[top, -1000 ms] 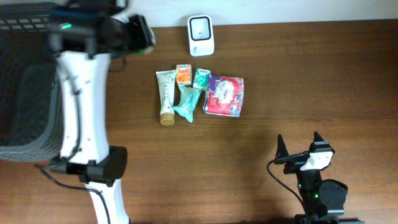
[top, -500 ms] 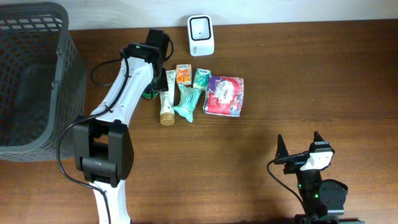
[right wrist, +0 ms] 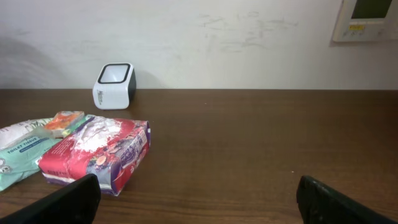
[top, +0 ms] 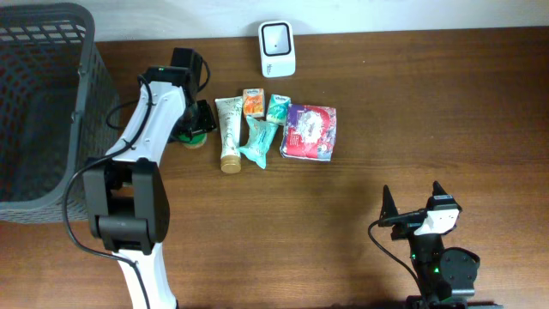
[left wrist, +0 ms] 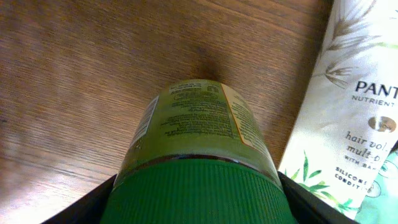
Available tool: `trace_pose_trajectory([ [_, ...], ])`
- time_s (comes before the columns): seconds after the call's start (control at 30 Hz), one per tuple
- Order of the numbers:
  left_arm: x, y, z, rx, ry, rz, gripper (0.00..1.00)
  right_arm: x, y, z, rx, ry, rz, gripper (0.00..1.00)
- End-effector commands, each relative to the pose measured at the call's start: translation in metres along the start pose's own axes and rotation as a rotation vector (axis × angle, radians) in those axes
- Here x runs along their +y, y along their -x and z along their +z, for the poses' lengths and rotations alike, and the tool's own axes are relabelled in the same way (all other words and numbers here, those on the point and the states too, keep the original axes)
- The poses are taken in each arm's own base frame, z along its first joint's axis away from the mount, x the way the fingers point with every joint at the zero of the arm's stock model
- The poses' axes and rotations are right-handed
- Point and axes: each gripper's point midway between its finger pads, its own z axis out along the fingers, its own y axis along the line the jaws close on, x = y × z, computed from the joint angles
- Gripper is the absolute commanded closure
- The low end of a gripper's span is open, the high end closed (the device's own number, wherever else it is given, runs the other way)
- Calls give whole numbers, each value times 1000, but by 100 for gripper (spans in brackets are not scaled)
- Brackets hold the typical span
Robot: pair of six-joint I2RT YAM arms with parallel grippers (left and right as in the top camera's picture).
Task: Scan the item barcode
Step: 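Carry the green-capped jar out and set it left of the Pantene tube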
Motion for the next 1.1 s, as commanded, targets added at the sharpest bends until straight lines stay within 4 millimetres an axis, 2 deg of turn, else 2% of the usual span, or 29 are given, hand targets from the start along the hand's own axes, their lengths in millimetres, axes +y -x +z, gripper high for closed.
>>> trace_pose_trajectory([
  [0.0,-17,-8,-2,36,-99,-12,26,1,-3,0,4,3,1,1],
  [0.13,-27,-12,-3,62,-155,-11,18,1,-3,0,4,3,1,2],
  [0.17,-27,-10,-4,54,-159,-13,9,1,-3,0,4,3,1,1],
  [0.27,-30,2,-19,20,-174,-13,9,1,-3,0,4,3,1,1],
  [0.37,-33,27,-78,-63,-207,21,11,1,-3,0,4,3,1,1],
  [0.43,-32,34,-120,-108,-225,20,10,1,-3,0,4,3,1,1],
  [0.5,-27,37,-167,-164,-248,17,5,1,-3,0,4,3,1,1],
  [0.57,-17,35,-202,-216,-244,13,2,1,-3,0,4,3,2,1],
  [0.63,3,30,-237,-286,-191,-2,1,1,-3,0,4,3,1,1],
  [0.7,11,27,-271,-380,-209,25,1,1,-3,0,4,3,1,1],
  [0.8,18,18,-297,-438,-226,39,1,1,-3,0,4,3,1,1],
  [0.87,21,14,-307,-470,-217,112,1,1,-3,0,4,3,1,2],
  [0.93,21,13,-308,-479,-201,179,1,1,-3,0,4,3,1,1],
  [1.07,21,13,-307,-476,-201,179,1,1,-3,0,4,3,2,1],
])
